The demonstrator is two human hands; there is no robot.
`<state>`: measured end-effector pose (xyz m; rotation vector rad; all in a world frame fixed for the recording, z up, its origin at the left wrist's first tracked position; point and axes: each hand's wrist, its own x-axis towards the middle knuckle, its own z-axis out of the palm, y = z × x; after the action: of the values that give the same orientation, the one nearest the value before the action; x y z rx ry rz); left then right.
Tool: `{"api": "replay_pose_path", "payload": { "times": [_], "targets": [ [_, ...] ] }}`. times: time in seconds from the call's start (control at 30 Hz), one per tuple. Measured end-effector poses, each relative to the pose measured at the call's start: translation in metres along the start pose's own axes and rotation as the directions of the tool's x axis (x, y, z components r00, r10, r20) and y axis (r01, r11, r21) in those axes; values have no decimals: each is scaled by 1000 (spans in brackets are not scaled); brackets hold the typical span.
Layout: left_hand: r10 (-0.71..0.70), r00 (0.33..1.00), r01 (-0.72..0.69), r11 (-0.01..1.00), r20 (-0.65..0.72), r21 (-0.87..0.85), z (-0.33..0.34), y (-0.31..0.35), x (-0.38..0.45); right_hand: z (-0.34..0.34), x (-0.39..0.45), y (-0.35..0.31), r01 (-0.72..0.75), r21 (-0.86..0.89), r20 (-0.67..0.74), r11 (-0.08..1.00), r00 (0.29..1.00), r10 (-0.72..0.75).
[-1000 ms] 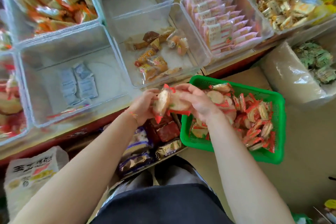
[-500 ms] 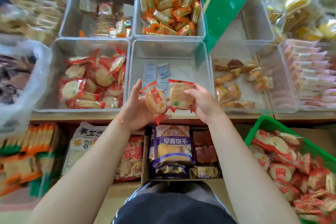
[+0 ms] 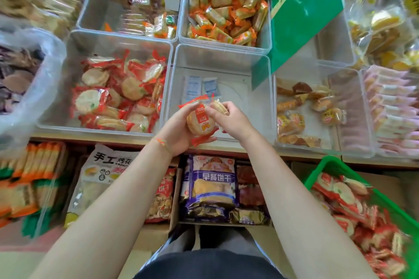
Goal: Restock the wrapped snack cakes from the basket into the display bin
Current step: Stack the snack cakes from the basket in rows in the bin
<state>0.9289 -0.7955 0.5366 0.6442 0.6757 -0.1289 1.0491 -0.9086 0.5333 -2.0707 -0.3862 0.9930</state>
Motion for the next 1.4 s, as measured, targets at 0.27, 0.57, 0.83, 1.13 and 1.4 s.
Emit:
{"api": "replay_pose_path", "payload": {
  "times": [0.27, 0.57, 0.83, 1.13, 1.4],
  "targets": [
    [58, 986, -50, 997, -155, 54, -9, 0, -1, -8, 5, 16, -33, 323, -100, 946, 993, 69],
    [481, 814, -251, 798, -327, 548, -26, 37, 4, 6, 18, 6, 78, 131, -221, 988, 974, -47],
    [650, 732, -268, 552, -205, 789, -41, 50, 5, 33, 36, -1, 38, -276, -161, 961, 983, -85],
    [690, 706, -339, 526, -158, 780, -36, 55, 11, 39, 41, -6, 42, -613, -232, 789, 945, -230],
    [696, 717, -231, 278, -30, 933, -41, 54, 17, 76, 48, -7, 137, -679, 165, 721, 986, -32]
  ]
}}
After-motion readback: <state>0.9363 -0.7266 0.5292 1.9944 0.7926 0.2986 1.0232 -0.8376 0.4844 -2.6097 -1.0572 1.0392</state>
